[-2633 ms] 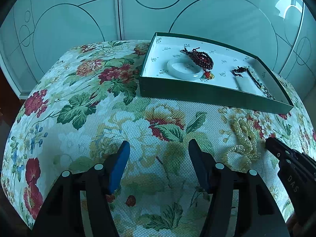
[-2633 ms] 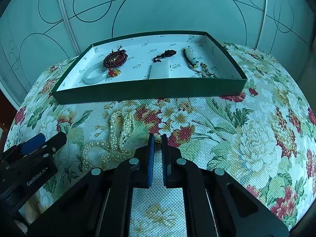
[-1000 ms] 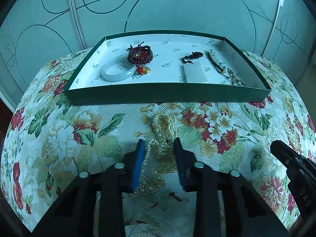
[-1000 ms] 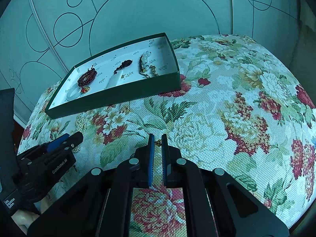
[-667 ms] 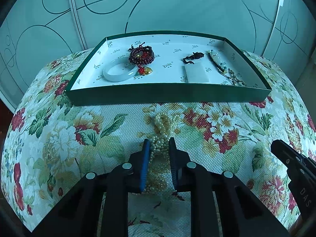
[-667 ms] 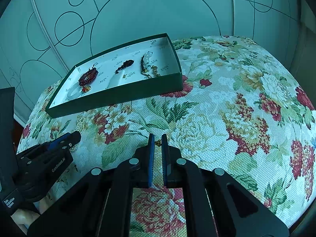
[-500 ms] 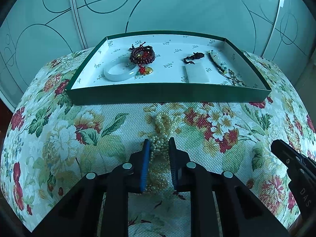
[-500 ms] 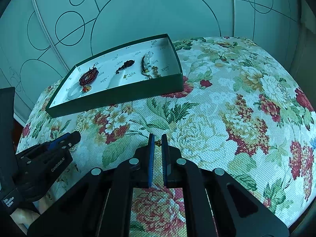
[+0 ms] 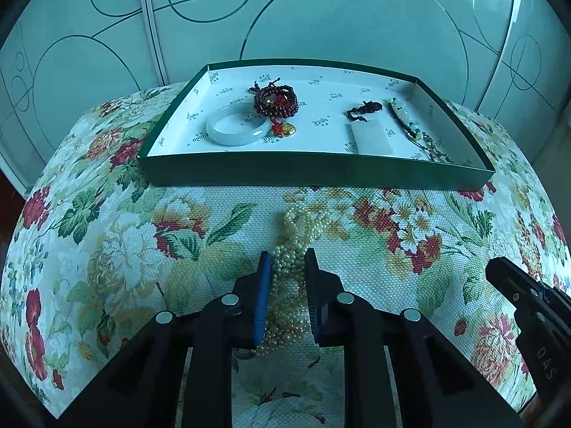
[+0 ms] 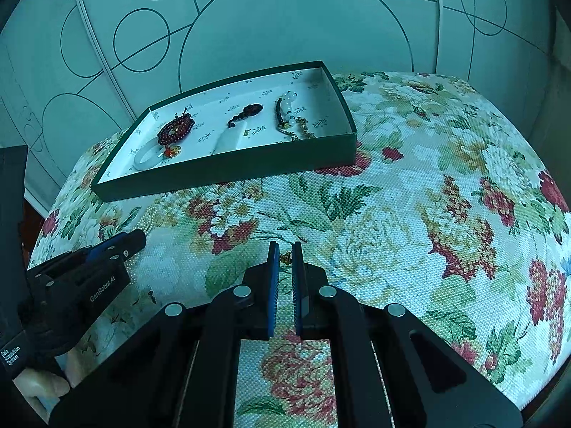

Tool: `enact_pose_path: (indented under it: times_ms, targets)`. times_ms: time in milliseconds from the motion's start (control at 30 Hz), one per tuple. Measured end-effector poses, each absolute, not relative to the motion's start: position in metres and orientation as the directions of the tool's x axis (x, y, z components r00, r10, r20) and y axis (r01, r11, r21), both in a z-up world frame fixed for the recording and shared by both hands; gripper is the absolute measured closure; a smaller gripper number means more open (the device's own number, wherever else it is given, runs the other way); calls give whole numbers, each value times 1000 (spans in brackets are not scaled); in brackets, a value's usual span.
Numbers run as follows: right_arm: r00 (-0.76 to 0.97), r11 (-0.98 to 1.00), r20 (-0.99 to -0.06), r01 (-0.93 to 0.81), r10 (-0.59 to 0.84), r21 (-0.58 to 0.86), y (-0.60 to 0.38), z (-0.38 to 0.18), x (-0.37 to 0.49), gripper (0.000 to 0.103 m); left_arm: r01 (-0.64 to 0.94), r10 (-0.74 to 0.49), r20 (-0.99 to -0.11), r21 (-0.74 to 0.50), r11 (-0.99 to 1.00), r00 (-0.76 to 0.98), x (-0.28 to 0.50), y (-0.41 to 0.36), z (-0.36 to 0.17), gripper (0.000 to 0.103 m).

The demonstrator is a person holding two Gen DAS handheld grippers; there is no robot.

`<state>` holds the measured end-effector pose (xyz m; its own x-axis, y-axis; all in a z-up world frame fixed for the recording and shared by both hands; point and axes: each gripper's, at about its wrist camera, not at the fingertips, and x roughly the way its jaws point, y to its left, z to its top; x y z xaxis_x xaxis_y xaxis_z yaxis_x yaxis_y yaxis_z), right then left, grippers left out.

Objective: Organize jewelry

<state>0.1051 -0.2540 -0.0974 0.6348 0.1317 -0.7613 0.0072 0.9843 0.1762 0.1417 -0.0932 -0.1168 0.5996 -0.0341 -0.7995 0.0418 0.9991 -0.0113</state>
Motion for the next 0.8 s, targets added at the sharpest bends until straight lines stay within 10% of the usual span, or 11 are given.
enact_pose_path:
  times_ms: [800]
  targets:
    - [642,986,-749,-77,163,148,-210,-80,118,96,33,-38,-766,-21,999,642,147,-64,-87,84]
